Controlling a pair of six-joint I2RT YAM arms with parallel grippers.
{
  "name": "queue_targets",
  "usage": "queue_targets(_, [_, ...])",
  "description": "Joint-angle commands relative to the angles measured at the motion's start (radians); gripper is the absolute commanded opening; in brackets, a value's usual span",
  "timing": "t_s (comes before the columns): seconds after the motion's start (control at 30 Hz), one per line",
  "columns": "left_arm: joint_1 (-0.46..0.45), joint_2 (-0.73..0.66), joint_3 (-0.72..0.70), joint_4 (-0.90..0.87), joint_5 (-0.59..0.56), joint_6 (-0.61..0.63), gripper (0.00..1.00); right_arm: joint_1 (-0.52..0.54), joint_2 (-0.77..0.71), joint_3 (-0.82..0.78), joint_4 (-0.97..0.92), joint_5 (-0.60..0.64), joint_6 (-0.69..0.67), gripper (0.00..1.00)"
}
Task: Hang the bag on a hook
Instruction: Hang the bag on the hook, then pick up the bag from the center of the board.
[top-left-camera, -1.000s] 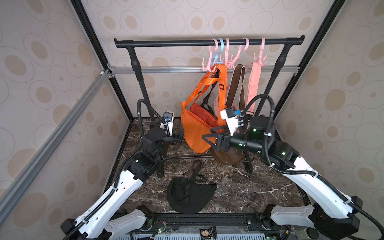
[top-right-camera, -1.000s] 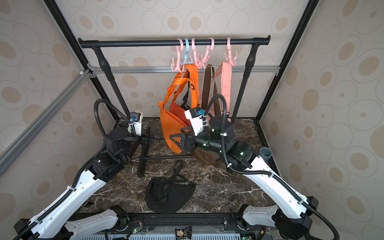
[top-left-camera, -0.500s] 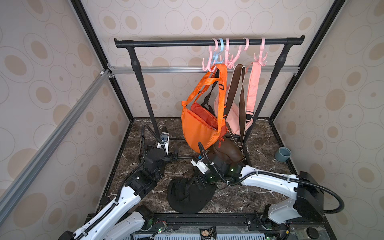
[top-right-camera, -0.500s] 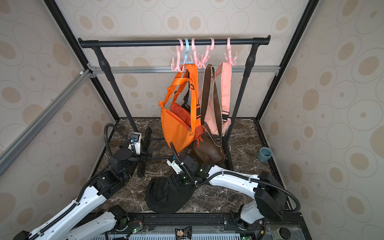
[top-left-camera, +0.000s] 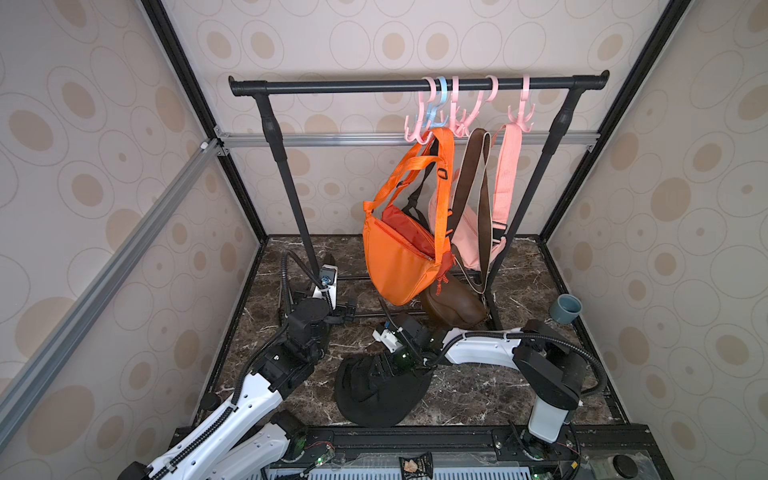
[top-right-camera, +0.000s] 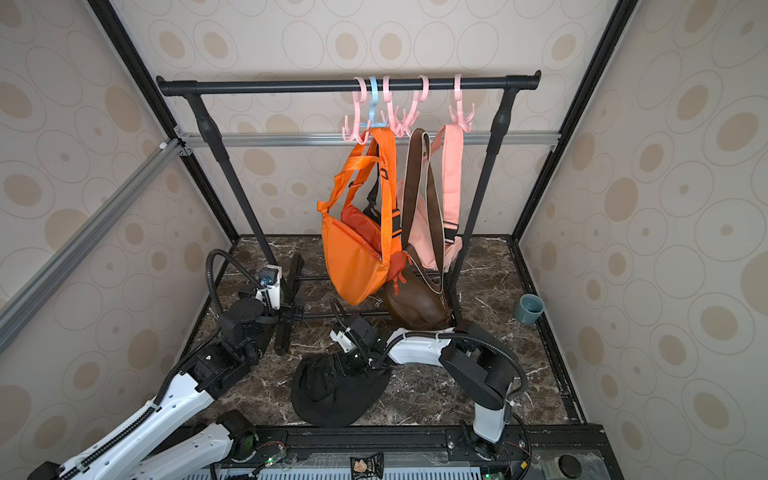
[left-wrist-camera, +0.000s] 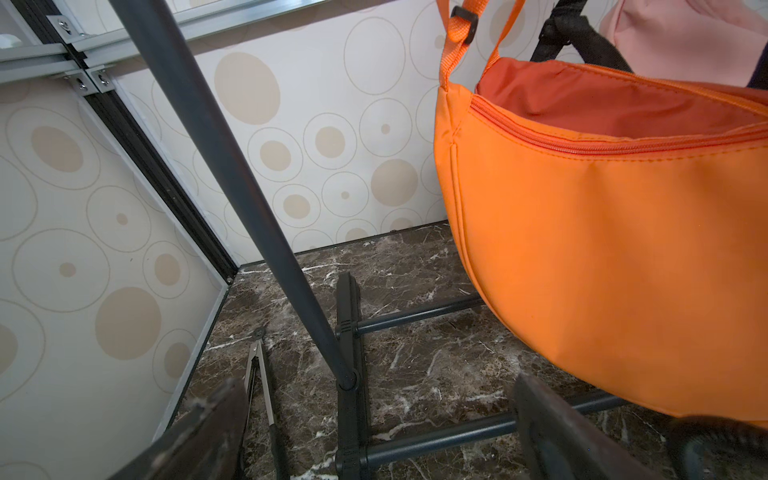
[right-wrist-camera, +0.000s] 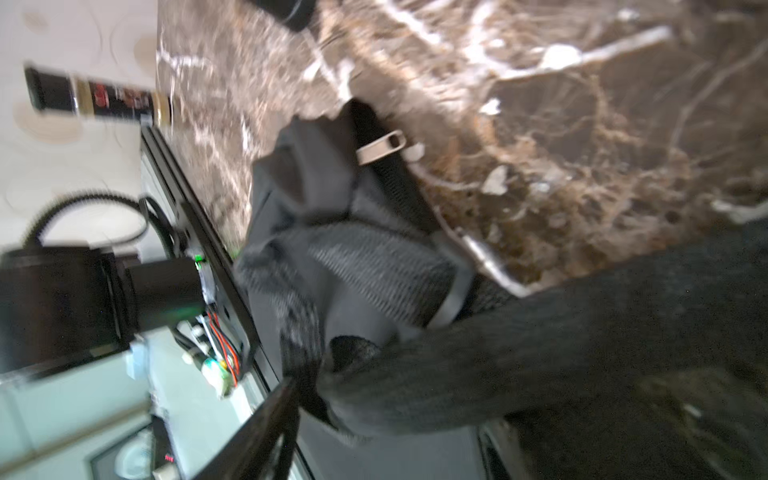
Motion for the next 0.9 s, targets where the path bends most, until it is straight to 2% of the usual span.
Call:
queue_targets(0.0, [0.004, 0.001, 0.000, 0.022, -0.007, 0.003, 1.00, -0.010, 0.021, 0.035, 0.064, -0.048, 0.011, 0.50])
queue_targets(0.23, [0.005, -0.003, -0.004, 0.028, -0.008, 0.010, 1.00, -0.008, -0.004, 0.076, 0.041, -0.061, -0.035, 0.09])
queue_targets(0.3, [0.005, -0.005, -0.004, 0.031, -0.005, 0.012, 1.00, -0.008, -0.036, 0.079, 0.026, -0.064, -0.049, 0.01])
queue_targets(0.43, [0.006, -0.016, -0.004, 0.037, 0.014, 0.016, 1.00, -0.005, -0.153, 0.115, -0.089, -0.022, -0.114, 0.00])
queue_targets(0.53, [0.003, -0.044, -0.006, 0.052, 0.086, 0.026, 1.00, -0.005, -0.255, 0.157, -0.164, 0.027, -0.162, 0.00])
queue_targets(0.67, [-0.003, -0.075, -0.013, 0.063, 0.285, 0.066, 1.00, -0.004, -0.345, 0.266, -0.295, 0.097, -0.237, 0.00])
queue_targets(0.87, [-0.053, -0.117, 0.001, 0.072, 0.617, 0.131, 1.00, -0.004, -0.403, 0.438, -0.363, 0.158, -0.308, 0.00])
